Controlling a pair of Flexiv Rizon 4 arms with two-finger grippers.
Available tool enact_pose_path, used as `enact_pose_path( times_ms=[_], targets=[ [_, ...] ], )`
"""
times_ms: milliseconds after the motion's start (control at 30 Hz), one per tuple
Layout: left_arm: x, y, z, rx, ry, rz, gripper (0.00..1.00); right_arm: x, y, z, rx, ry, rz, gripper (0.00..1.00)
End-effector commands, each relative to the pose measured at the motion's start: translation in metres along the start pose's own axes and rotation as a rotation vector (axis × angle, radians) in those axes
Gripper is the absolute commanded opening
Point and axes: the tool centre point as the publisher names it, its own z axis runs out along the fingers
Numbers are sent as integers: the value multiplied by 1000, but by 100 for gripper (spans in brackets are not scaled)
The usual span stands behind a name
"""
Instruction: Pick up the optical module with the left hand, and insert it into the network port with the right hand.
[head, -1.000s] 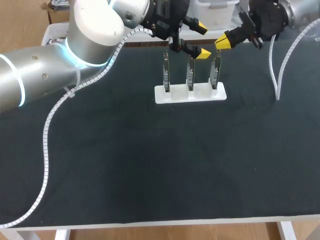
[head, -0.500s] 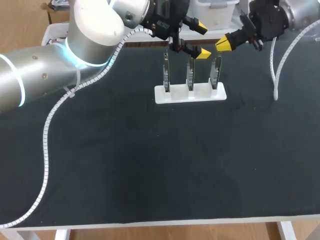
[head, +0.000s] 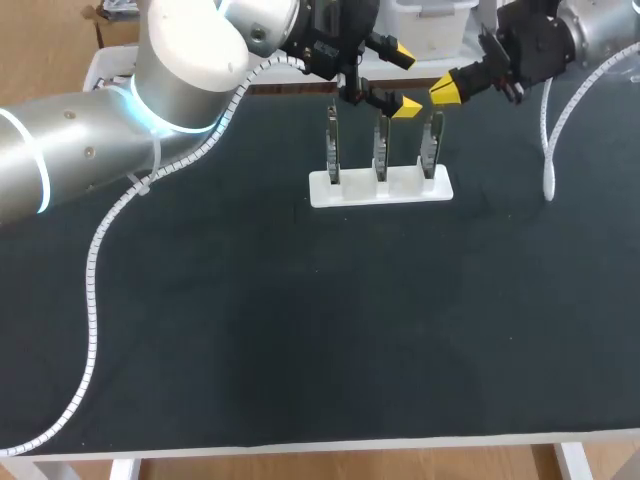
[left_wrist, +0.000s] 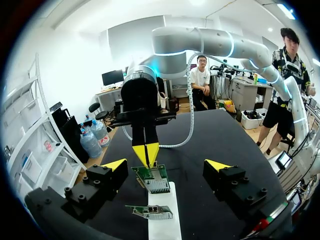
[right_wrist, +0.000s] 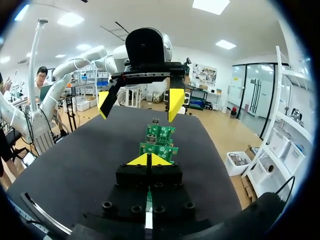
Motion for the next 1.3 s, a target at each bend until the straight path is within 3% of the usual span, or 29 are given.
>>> enact_pose_path(
  times_ms=[33,467,867,900,933,967,1300],
  targets=[
    [0,1,0,2,4,-2,100,11,-7,-1,-63,-9,-3,0],
    [0,1,0,2,4,-2,100,-20,-5,-18,-36,-3,-84,0],
    [0,1,0,2,4,-2,100,-16,18,-47,14,26,-54,0],
    [0,1,0,2,4,-2,100,-16,18,-47,14,26,-54,26],
    [0,1,0,2,4,-2,100,-16,18,-47,14,26,-54,59],
    [0,1,0,2,4,-2,100,-16,18,-47,14,26,-54,100],
    [0,1,0,2,4,-2,100,-16,18,-47,14,26,-54,100]
  ],
)
